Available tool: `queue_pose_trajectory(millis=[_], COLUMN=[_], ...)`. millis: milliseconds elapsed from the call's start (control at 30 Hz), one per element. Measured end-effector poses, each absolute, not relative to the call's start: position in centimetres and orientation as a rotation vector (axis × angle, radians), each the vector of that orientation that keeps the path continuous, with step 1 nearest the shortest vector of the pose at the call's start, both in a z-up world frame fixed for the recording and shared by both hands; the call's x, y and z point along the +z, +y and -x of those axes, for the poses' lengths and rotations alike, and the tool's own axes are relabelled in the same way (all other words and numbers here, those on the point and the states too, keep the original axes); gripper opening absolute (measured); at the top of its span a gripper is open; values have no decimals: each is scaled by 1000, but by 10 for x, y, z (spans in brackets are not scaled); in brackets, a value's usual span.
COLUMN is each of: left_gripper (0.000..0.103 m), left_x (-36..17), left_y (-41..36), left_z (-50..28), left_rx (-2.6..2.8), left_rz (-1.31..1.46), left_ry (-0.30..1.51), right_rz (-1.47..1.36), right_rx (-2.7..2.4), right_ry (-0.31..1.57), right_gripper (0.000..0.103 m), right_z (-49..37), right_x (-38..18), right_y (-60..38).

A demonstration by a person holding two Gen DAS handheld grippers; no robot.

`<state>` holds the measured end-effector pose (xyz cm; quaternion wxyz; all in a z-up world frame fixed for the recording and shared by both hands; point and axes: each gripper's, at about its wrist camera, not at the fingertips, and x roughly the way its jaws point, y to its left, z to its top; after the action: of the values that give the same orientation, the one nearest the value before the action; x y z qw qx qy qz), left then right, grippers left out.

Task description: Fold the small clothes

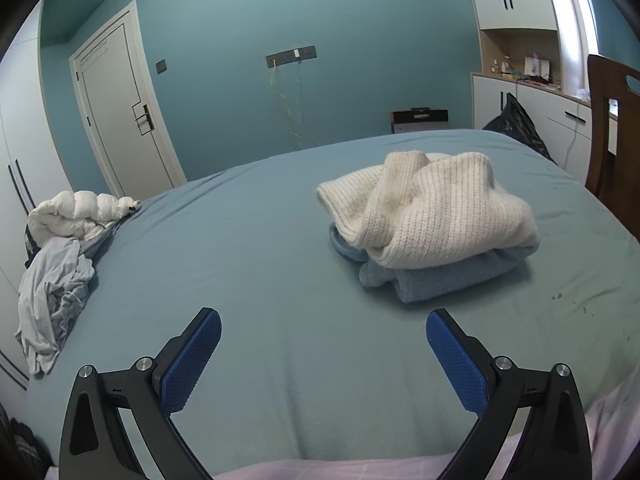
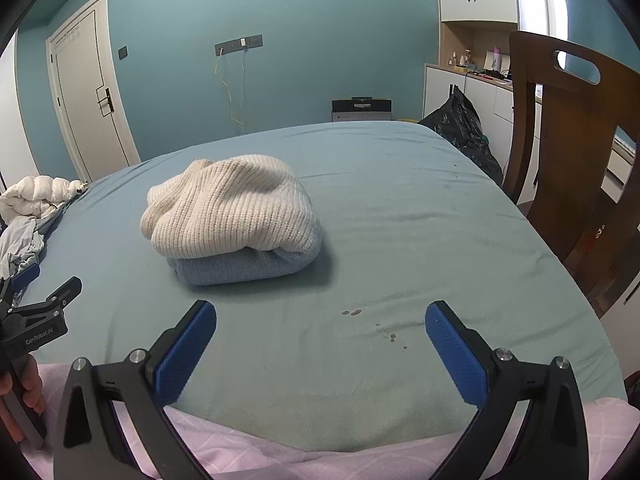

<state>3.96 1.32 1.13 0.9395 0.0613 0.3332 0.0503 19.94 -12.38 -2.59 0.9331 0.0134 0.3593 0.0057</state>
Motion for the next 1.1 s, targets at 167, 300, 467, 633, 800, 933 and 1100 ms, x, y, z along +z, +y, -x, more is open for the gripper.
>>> queue_pose_trajectory(millis=[167, 300, 467, 633, 800, 933, 1100], left_gripper=[103, 103, 103, 103, 103, 103, 103], left_x=[12, 13, 14, 15, 16, 16, 18], left_y=[13, 12, 9, 7, 8, 8, 8], left_z=[-39, -38, -37, -37, -36, -37, -36], left_rx=[104, 102, 103, 104, 102, 99, 89], left_rz=[-125, -126, -146, -156, -147, -147, -138], left_ry=[673, 665, 654, 644, 638, 640, 636], right_rz=[-30, -27, -22, -17, -10, 3, 15], right_rx=[13, 12, 14, 10, 9, 10, 9], right_ry=[735, 740, 741, 736, 731, 727, 728], right_gripper=[102, 102, 102, 102, 102, 102, 102], right_z=[-198, -198, -200, -199, -198, -198, -198], right_x=[-23, -24, -24, -24, -24, -24, -25], right_y=[-126, -126, -127, -126, -124, -121, -118])
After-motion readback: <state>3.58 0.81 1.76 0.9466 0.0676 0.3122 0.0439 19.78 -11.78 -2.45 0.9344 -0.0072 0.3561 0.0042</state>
